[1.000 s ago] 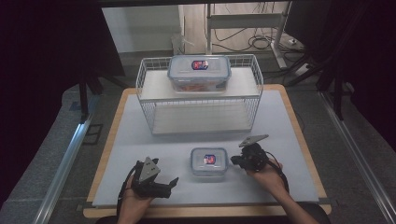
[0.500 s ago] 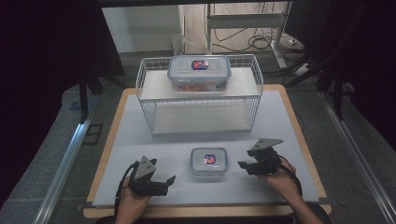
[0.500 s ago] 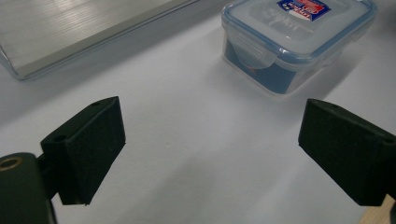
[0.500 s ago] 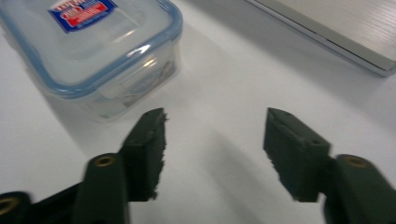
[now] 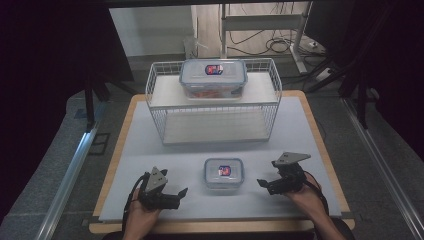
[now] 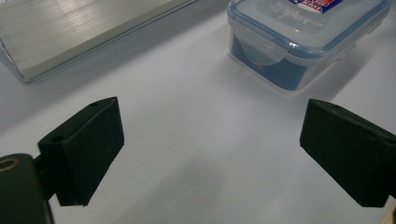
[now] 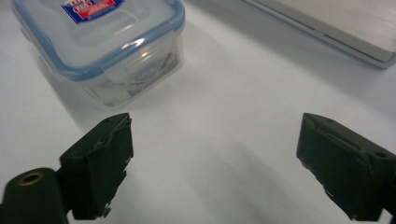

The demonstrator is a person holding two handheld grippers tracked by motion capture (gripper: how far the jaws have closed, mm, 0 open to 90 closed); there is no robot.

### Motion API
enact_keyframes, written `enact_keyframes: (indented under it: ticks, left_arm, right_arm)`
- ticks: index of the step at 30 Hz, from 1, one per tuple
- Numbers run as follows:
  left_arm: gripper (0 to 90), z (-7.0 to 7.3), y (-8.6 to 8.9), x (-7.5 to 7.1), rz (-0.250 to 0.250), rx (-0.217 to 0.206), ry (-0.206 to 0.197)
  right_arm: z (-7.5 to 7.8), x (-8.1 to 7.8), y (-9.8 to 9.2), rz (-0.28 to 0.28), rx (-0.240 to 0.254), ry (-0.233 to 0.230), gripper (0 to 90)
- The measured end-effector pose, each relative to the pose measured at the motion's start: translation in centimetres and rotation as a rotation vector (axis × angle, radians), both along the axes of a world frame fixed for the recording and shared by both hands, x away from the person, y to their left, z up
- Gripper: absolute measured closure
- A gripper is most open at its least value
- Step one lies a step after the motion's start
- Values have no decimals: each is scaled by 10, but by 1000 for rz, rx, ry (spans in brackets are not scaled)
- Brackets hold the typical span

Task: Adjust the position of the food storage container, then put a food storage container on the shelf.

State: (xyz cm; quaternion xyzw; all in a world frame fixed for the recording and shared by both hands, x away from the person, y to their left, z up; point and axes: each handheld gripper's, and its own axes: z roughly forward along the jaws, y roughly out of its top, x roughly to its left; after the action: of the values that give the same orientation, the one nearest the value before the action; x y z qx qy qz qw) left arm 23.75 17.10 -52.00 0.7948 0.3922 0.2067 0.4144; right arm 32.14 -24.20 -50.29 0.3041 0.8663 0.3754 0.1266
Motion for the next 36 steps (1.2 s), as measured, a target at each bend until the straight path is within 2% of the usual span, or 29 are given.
enact_keyframes:
  ticks: [9, 17, 31, 36]
  left_arm:
    - [45, 0, -2, 1, -1, 21, 0]
    - [43, 0, -3, 2, -4, 24, 33]
    - [43, 3, -11, 6, -27, -8, 54]
    - [42, 7, -15, 11, -33, -43, 85]
  right_arm:
    - [-1, 1, 0, 0, -7, -4, 90]
    - [-1, 2, 0, -4, 1, 4, 88]
    - [0, 3, 4, -27, 25, 32, 77]
    - [3, 3, 7, -41, 41, 41, 71]
